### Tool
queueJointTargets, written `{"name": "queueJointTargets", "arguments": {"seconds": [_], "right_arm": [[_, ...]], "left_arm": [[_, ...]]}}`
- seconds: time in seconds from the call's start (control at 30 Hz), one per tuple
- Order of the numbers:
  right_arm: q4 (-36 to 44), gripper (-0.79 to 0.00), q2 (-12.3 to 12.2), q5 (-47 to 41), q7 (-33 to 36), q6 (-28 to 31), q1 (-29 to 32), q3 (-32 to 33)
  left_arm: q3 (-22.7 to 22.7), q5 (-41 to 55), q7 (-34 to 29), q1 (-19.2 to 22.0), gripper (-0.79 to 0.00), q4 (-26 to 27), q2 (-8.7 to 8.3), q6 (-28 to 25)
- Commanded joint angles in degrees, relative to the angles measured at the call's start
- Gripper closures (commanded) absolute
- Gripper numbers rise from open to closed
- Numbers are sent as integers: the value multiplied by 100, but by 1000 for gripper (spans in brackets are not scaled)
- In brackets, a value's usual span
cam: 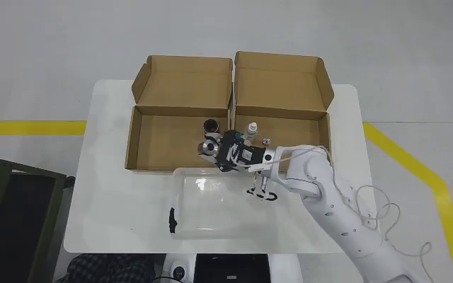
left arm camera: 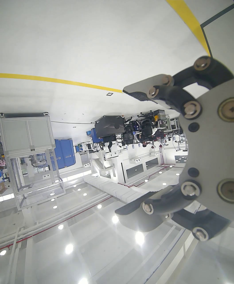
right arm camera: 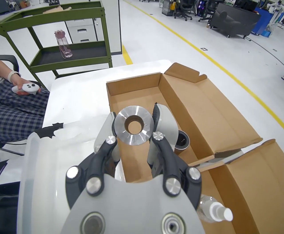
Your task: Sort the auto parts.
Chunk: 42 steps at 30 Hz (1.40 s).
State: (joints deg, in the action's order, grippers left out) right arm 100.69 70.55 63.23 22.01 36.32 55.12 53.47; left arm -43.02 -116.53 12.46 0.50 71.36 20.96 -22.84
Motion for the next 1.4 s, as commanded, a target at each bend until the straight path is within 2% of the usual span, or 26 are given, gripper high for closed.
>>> {"name": "queueJointTargets", "arguments": {"seconds": [0.0, 0.37, 0.93, 1.37], "right_arm": [[-91, 0, 29, 38, 45, -36, -114, -98], [-649, 0, 240, 402, 424, -317, -760, -728], [-1684, 0, 593, 402, 833, -412, -1503, -1400], [-2440, 0, 831, 415, 978, -448, -1819, -1707]], "left_arm": [[0, 0, 0, 0, -785, 0, 0, 0], [0, 0, 0, 0, -785, 0, 0, 0], [0, 0, 0, 0, -785, 0, 0, 0], [0, 0, 0, 0, -785, 0, 0, 0]]}}
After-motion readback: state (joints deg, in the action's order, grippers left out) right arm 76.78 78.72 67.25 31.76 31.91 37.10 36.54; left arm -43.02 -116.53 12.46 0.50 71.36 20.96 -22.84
